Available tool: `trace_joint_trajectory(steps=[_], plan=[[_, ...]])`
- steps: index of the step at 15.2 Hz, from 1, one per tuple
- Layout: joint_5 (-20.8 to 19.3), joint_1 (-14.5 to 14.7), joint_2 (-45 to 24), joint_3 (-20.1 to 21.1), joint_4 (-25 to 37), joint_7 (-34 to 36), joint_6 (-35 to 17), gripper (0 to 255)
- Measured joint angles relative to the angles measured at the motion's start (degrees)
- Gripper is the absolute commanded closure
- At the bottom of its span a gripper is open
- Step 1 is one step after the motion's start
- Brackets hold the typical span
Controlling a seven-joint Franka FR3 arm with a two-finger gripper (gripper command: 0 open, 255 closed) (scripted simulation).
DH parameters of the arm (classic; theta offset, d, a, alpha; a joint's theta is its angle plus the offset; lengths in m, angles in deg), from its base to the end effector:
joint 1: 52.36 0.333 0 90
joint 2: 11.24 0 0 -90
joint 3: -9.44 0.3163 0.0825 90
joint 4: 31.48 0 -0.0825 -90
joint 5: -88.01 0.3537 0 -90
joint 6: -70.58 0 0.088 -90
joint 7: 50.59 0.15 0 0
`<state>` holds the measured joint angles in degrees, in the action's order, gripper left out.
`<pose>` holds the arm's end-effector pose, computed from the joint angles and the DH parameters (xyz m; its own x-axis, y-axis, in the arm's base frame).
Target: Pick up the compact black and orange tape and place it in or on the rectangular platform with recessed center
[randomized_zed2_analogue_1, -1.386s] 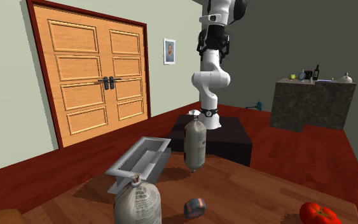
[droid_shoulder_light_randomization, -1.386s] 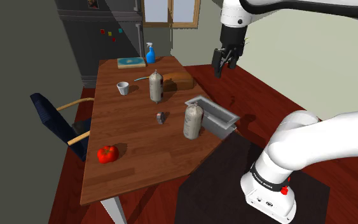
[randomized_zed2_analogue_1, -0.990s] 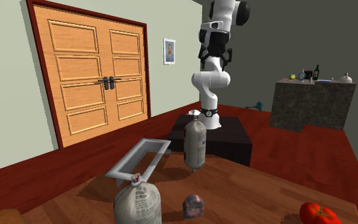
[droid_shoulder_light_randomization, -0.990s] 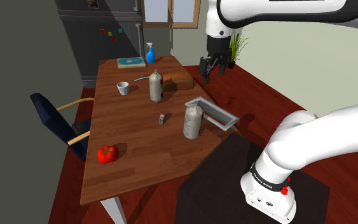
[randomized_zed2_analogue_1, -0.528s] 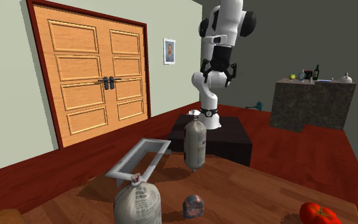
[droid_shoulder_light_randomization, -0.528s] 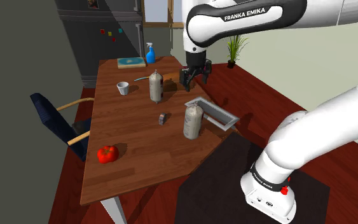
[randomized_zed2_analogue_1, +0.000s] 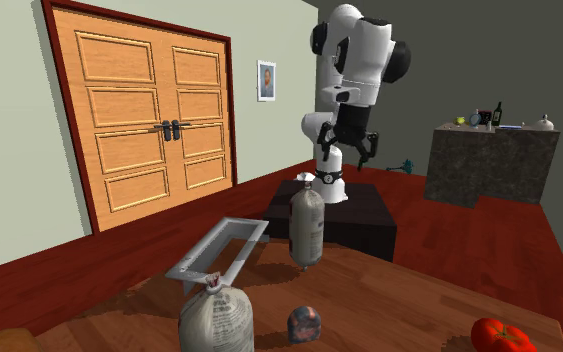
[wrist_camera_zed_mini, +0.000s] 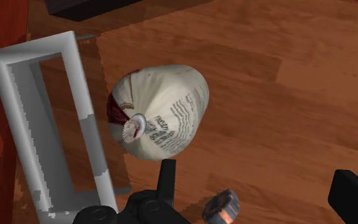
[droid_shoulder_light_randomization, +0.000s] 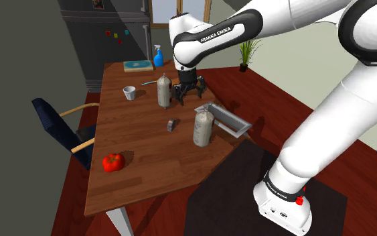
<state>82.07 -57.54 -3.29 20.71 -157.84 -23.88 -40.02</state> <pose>0.4541 0.0381 0.4010 0.9446 -0.3199 -0.0731 -0.3045 -0.9375 0.1686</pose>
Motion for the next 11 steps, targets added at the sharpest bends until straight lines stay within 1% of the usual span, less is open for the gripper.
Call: trace_joint_trajectory(steps=[1, 5, 9, 10, 11], plan=[[-0.6, -0.1, -3.1, 0.2, 2.1, 1.3, -0.6, 0], [-2.4, -0.3, -11.8, 0.3, 6.3, 5.8, -3.2, 0], [-4.1, 0.0, -21.1, -0.3, 13.5, 9.6, -3.5, 0], [-4.4, 0.2, -23.1, -0.5, 14.5, 10.7, -4.0, 0], [-4.9, 0.4, -26.2, -0.8, 17.2, 11.6, -4.1, 0]])
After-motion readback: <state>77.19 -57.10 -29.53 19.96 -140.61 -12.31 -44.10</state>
